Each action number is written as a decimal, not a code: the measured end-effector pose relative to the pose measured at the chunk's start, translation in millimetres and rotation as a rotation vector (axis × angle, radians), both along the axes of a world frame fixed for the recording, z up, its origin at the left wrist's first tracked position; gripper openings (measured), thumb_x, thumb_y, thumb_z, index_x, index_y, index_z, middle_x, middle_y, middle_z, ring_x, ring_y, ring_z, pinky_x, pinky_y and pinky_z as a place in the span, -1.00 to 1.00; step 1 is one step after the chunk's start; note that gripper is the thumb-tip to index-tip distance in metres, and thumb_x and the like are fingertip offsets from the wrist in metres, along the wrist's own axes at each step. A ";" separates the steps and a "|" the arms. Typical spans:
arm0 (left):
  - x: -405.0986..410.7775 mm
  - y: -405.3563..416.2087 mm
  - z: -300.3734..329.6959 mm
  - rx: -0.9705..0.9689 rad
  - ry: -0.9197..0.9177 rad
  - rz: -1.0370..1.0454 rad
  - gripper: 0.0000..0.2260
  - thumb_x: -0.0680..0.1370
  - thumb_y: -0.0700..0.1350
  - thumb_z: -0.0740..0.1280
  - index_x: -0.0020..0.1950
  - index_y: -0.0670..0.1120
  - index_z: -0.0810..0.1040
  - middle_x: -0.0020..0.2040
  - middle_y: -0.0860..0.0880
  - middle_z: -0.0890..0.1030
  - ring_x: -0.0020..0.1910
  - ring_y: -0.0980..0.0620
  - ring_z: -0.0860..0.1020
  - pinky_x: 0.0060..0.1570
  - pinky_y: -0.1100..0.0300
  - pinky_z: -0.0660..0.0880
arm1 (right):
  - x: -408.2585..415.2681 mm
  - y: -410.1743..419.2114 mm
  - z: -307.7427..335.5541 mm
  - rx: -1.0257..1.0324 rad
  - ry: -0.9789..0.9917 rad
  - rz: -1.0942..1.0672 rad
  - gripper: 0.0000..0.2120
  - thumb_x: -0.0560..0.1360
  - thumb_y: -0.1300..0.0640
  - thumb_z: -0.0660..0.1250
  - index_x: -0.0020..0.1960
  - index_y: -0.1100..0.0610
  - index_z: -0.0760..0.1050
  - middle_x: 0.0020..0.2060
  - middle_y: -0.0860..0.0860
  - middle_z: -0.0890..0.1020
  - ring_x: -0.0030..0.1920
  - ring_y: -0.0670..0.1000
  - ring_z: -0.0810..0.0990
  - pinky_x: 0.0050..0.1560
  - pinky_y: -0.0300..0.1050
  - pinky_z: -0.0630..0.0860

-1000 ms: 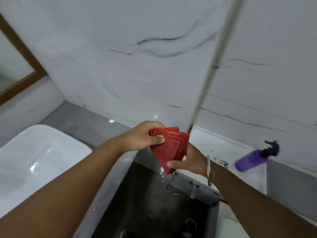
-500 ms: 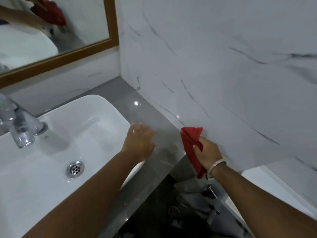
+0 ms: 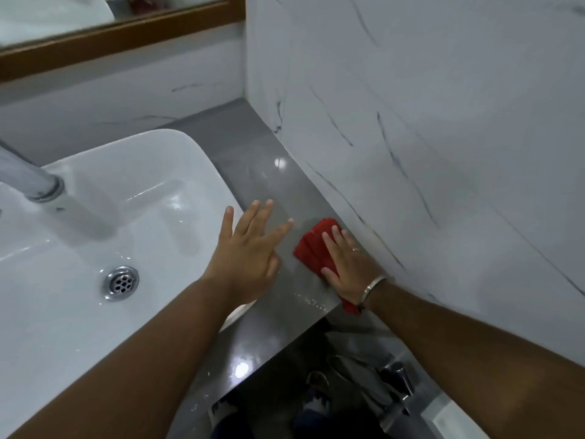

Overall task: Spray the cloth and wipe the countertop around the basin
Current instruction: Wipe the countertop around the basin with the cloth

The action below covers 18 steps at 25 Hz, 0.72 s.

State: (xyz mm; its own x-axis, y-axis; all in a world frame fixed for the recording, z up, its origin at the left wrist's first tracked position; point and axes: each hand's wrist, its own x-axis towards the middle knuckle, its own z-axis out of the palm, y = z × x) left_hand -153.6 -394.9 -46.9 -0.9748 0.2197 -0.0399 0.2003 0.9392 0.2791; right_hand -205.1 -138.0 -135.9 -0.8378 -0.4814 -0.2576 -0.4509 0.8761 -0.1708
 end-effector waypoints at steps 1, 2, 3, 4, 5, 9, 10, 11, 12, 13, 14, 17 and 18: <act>0.3 -0.1 -0.8 0.005 -0.002 0.006 -0.44 0.59 0.02 0.09 0.60 0.19 0.10 0.67 -0.09 -0.04 0.63 -0.11 -0.17 0.45 -0.12 -0.44 | -8.7 -2.4 -3.9 0.014 0.029 0.003 -0.30 0.56 -0.11 0.18 0.57 0.13 -0.01 0.58 0.19 0.01 0.56 0.22 -0.01 0.51 0.17 0.12; 1.1 -1.0 -1.0 -0.003 -0.009 0.012 -0.44 0.58 0.03 0.07 0.60 0.19 0.10 0.67 -0.09 -0.04 0.63 -0.12 -0.17 0.46 -0.11 -0.42 | -14.2 -8.6 -6.2 0.009 0.044 -0.037 -0.30 0.56 -0.09 0.16 0.57 0.13 -0.03 0.58 0.20 0.01 0.56 0.23 -0.01 0.52 0.16 0.07; 0.3 -2.8 0.7 -0.011 -0.014 0.008 -0.43 0.58 0.04 0.04 0.61 0.19 0.09 0.67 -0.10 -0.05 0.63 -0.13 -0.17 0.47 -0.11 -0.41 | -14.3 -18.0 -8.3 -0.006 0.054 -0.107 -0.30 0.56 -0.08 0.15 0.57 0.14 -0.03 0.57 0.21 0.01 0.56 0.24 -0.01 0.53 0.16 0.03; -0.8 0.1 2.8 -0.010 -0.020 0.015 -0.43 0.57 0.05 0.00 0.61 0.19 0.08 0.67 -0.11 -0.05 0.63 -0.14 -0.18 0.48 -0.10 -0.39 | -8.7 -25.7 -10.8 -0.025 0.048 -0.151 -0.31 0.56 -0.08 0.14 0.57 0.14 -0.04 0.57 0.22 0.01 0.56 0.25 -0.01 0.53 0.17 0.02; -0.9 1.3 4.6 -0.010 -0.026 0.027 -0.42 0.56 0.06 -0.02 0.61 0.19 0.08 0.67 -0.11 -0.06 0.63 -0.15 -0.18 0.49 -0.09 -0.38 | 6.6 -35.0 -14.3 -0.058 0.040 -0.106 -0.31 0.56 -0.08 0.12 0.57 0.14 -0.05 0.57 0.23 0.01 0.55 0.27 -0.01 0.52 0.20 0.04; 1.5 4.6 10.0 -0.024 -0.048 0.034 -0.41 0.55 0.03 -0.03 0.62 0.16 0.07 0.67 -0.13 -0.08 0.62 -0.15 -0.21 0.52 -0.06 -0.35 | 74.9 -18.4 -25.2 -0.075 0.019 0.545 -0.31 0.49 -0.10 0.19 0.54 0.12 0.12 0.53 0.22 0.20 0.50 0.26 0.23 0.45 0.18 0.21; 1.6 4.6 10.9 -0.017 -0.043 0.035 -0.41 0.56 0.02 -0.01 0.62 0.16 0.06 0.67 -0.13 -0.08 0.62 -0.15 -0.22 0.51 -0.02 -0.38 | 61.3 -3.3 -23.7 -0.054 0.105 0.538 -0.33 0.47 -0.07 0.25 0.52 0.14 0.21 0.50 0.22 0.27 0.46 0.26 0.30 0.42 0.18 0.28; 2.0 4.5 10.7 -0.009 -0.036 0.031 -0.42 0.57 0.00 0.01 0.62 0.16 0.06 0.67 -0.13 -0.08 0.62 -0.14 -0.22 0.49 0.03 -0.41 | 44.7 8.8 -21.8 -0.017 0.147 0.411 -0.34 0.47 -0.04 0.30 0.50 0.16 0.24 0.49 0.25 0.27 0.45 0.28 0.32 0.41 0.18 0.31; 2.1 3.7 9.3 -0.006 -0.025 0.022 -0.43 0.59 -0.02 0.04 0.62 0.17 0.06 0.67 -0.13 -0.08 0.62 -0.15 -0.22 0.46 0.06 -0.44 | 26.9 17.2 -17.1 0.020 0.132 0.203 -0.35 0.50 0.00 0.30 0.51 0.19 0.21 0.51 0.27 0.21 0.48 0.30 0.26 0.44 0.18 0.27; 1.2 2.7 7.7 -0.004 -0.016 0.010 -0.44 0.61 -0.03 0.07 0.62 0.18 0.07 0.67 -0.13 -0.07 0.63 -0.15 -0.21 0.44 0.08 -0.47 | 9.8 20.0 -10.4 0.042 0.084 -0.034 -0.35 0.54 0.02 0.25 0.54 0.22 0.12 0.54 0.27 0.12 0.52 0.29 0.16 0.48 0.16 0.18; -0.3 0.3 5.7 0.000 -0.006 0.000 -0.44 0.61 -0.05 0.09 0.61 0.19 0.08 0.67 -0.13 -0.06 0.63 -0.15 -0.20 0.43 0.09 -0.47 | 4.6 11.0 -5.3 0.053 0.034 -0.184 -0.35 0.57 0.03 0.18 0.55 0.23 0.03 0.55 0.27 0.05 0.54 0.28 0.06 0.51 0.15 0.08; -2.2 -1.5 2.8 0.026 0.011 -0.014 -0.41 0.55 -0.05 0.09 0.60 0.20 0.14 0.66 -0.14 0.01 0.63 -0.18 -0.14 0.46 0.05 -0.40 | 58.9 -52.2 -22.1 0.077 0.092 0.067 -0.36 0.59 -0.01 0.02 0.55 0.26 -0.09 0.55 0.30 0.05 0.54 0.32 -0.03 0.52 0.23 0.02; -2.1 -0.7 3.0 0.034 0.016 -0.020 -0.41 0.55 -0.05 0.09 0.60 0.20 0.13 0.66 -0.14 0.01 0.63 -0.18 -0.14 0.46 0.05 -0.40 | 92.0 -68.9 -29.1 0.060 0.109 0.281 -0.36 0.58 -0.05 -0.02 0.55 0.24 -0.07 0.55 0.28 0.11 0.54 0.30 0.03 0.51 0.23 0.08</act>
